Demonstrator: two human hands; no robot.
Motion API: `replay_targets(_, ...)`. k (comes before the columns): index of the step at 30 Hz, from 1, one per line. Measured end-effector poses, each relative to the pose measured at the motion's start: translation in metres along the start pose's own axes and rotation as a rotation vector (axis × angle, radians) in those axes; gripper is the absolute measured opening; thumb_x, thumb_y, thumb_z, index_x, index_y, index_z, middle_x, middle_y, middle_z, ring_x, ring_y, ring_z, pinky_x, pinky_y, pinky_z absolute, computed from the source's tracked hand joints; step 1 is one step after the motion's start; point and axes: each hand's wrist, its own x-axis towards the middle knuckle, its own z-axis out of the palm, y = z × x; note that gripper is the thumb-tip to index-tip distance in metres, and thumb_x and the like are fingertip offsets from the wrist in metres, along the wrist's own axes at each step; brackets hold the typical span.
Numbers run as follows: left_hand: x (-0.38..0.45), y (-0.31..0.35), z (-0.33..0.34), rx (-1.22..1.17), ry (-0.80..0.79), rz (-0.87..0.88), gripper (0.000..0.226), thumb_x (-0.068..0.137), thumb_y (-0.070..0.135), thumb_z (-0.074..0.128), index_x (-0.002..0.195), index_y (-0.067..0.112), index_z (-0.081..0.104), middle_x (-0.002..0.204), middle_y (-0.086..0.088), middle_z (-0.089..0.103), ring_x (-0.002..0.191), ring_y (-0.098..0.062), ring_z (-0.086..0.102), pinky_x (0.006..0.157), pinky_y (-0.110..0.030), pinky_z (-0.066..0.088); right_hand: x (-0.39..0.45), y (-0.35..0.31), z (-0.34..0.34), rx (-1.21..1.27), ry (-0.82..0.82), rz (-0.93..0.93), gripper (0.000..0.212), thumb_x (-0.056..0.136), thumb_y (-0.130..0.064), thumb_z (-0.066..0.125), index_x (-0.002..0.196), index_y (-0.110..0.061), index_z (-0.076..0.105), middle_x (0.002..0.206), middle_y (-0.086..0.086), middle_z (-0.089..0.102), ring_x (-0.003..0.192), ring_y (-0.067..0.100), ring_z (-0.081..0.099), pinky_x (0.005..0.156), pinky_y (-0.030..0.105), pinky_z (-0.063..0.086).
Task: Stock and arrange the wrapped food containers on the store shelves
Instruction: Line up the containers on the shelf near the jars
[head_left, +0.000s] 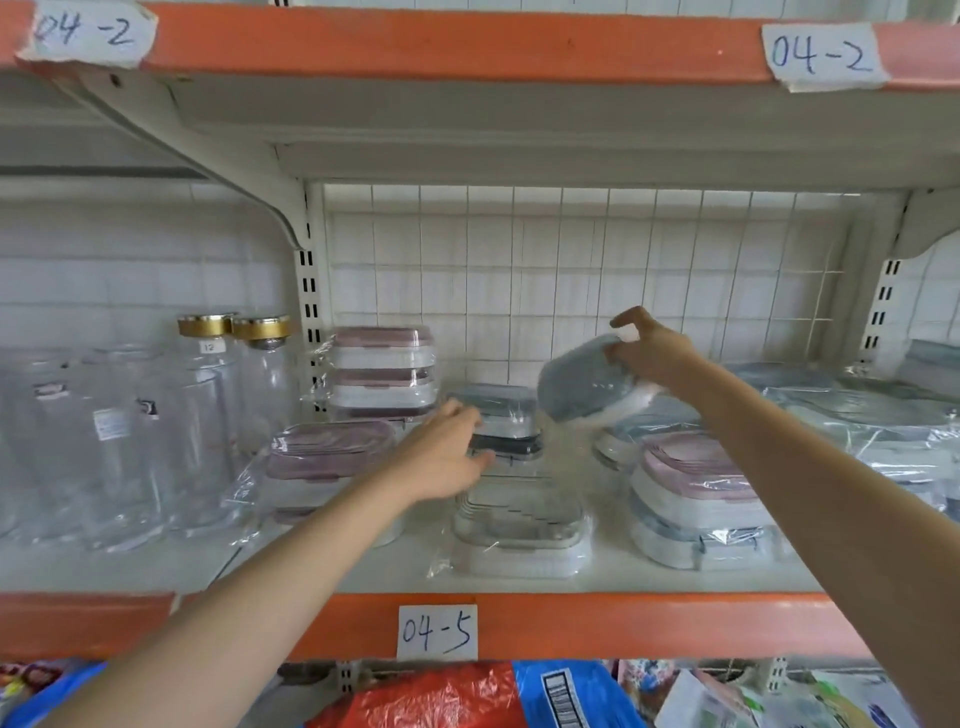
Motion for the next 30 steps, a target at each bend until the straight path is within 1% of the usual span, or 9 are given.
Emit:
replay_targets(3,0.034,0.000,0.007,0.067,0.066,-0.039,0.064,0.090,0.024,0.059,0.144,0.010,0.028,0.147,-0.007,0.027,0.134,-0.022,0.031,0.108,-0.035,0.032,-0.001,0.017,-0.003,-0.456,-0.060,-0.066,0.038,0.099,-0.027,0.038,0.137,-0.029,0.038,0.139,0.016,0.029,0.100,0.029,0.052,0.087,0.035,0.046)
replay_targets(6,0.064,-0.001,0.019,0.170,-0.016,-0.118,0.082,0.086,0.028,0.065,0.150,0.012,0.015,0.158,-0.009,0.006,0.144,-0.028,0.012,0.115,-0.042,0.024,-0.003,0.026,0.000,-0.629,-0.139,-0.227,0.043,0.101,-0.026,0.035,0.144,-0.023,0.032,0.155,0.001,0.015,0.138,0.031,0.022,0.110,0.042,0.031)
replay_targets(8,0.076,-0.002,0.026,0.242,-0.063,-0.110,0.086,0.083,0.033,0.068,0.150,0.012,0.017,0.156,-0.008,0.016,0.143,-0.027,0.016,0.116,-0.046,0.021,-0.009,0.024,0.000,-0.597,-0.275,-0.261,0.062,0.094,-0.054,0.030,0.147,-0.022,0.025,0.156,0.003,0.019,0.138,0.028,0.025,0.112,0.042,0.027)
replay_targets(10,0.082,-0.001,0.031,0.289,0.001,-0.058,0.079,0.080,0.031,0.071,0.144,0.011,0.029,0.146,-0.007,0.033,0.133,-0.026,0.030,0.109,-0.042,0.031,-0.009,0.026,-0.008,-0.533,-0.358,-0.204,0.093,0.073,-0.075,0.040,0.147,-0.023,0.023,0.149,0.007,0.029,0.133,0.028,0.033,0.110,0.042,0.030)
replay_targets(13,0.085,0.001,0.033,0.367,0.098,0.030,0.074,0.075,0.040,0.074,0.135,0.012,0.040,0.134,-0.003,0.038,0.123,-0.023,0.034,0.098,-0.037,0.032,0.000,0.038,-0.013,-0.508,-0.298,-0.263,0.093,0.069,-0.063,0.068,0.143,-0.021,0.030,0.136,0.005,0.038,0.119,0.023,0.041,0.100,0.035,0.035)
replay_targets(16,0.084,-0.001,0.030,0.334,0.059,0.030,0.082,0.065,0.058,0.075,0.131,0.019,0.046,0.129,-0.005,0.034,0.119,-0.025,0.030,0.098,-0.040,0.034,0.011,0.047,-0.013,-0.542,-0.179,-0.222,0.088,0.071,-0.062,0.067,0.139,-0.017,0.035,0.128,0.008,0.040,0.108,0.022,0.041,0.092,0.034,0.036)
replay_targets(19,0.082,-0.007,0.028,0.067,-0.062,-0.087,0.086,0.063,0.050,0.081,0.135,0.029,0.039,0.138,-0.010,0.020,0.128,-0.031,0.026,0.105,-0.045,0.030,0.011,0.053,-0.006,-0.564,-0.193,-0.169,0.081,0.074,-0.067,0.060,0.134,-0.016,0.039,0.119,0.006,0.040,0.094,0.018,0.036,0.081,0.029,0.031)
replay_targets(24,0.082,-0.013,0.023,-0.128,-0.168,-0.139,0.079,0.075,0.031,0.078,0.140,0.036,0.034,0.144,-0.014,0.015,0.131,-0.031,0.034,0.105,-0.033,0.031,0.013,0.055,-0.004,-0.540,-0.230,-0.143,0.080,0.076,-0.066,0.059,0.135,-0.015,0.036,0.123,0.007,0.039,0.095,0.019,0.037,0.082,0.030,0.032)
replay_targets(30,0.073,-0.012,0.023,-0.180,-0.033,-0.153,0.084,0.067,0.036,0.084,0.140,0.031,0.042,0.140,-0.011,0.033,0.129,-0.027,0.036,0.103,-0.031,0.031,0.009,0.055,-0.003,-0.512,-0.239,-0.145,0.082,0.078,-0.064,0.058,0.138,-0.013,0.033,0.129,0.010,0.039,0.103,0.022,0.043,0.092,0.035,0.038)
